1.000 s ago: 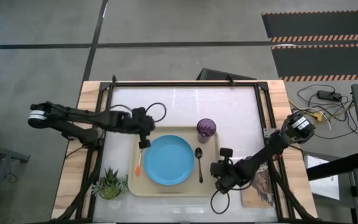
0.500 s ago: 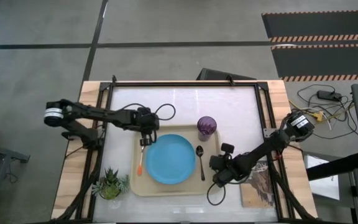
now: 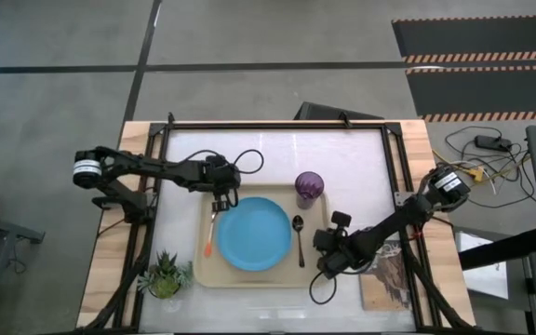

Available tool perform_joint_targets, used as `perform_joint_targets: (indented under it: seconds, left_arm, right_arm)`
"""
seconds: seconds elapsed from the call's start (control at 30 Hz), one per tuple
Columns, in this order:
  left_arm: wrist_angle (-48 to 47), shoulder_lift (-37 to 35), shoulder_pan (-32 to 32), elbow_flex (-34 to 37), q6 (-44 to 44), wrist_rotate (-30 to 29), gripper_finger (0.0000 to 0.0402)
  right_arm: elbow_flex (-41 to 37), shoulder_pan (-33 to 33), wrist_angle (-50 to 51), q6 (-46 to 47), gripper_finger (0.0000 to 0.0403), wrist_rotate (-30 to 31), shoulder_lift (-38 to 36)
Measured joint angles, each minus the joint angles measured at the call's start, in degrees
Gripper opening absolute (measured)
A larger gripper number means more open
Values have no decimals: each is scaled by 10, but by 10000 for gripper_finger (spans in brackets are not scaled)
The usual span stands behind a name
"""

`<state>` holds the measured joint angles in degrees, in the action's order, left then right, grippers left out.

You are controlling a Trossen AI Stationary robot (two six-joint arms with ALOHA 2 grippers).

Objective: Pick and place plate/cup/fork/spoon on tray
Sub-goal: Adjust the white tray, then return to Home Position

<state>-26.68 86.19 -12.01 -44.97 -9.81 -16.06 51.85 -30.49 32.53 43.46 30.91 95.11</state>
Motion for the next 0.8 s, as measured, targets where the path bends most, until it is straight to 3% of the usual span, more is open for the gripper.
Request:
perform_joint_targets:
  seconds: [0.2,0.5,0.8]
  left_arm:
    - [15,0,-1,-1,-8,-82,0]
    - [18,-9,-4,-6,-11,-144,0]
    - [10,-105,20,-15,59,-154,0]
  right_arm:
    - [-15,18,0,-6,8,25,0]
    - [-32,39,5,-32,8,38,-2]
    - [-29,21,8,-36,8,-16,-50]
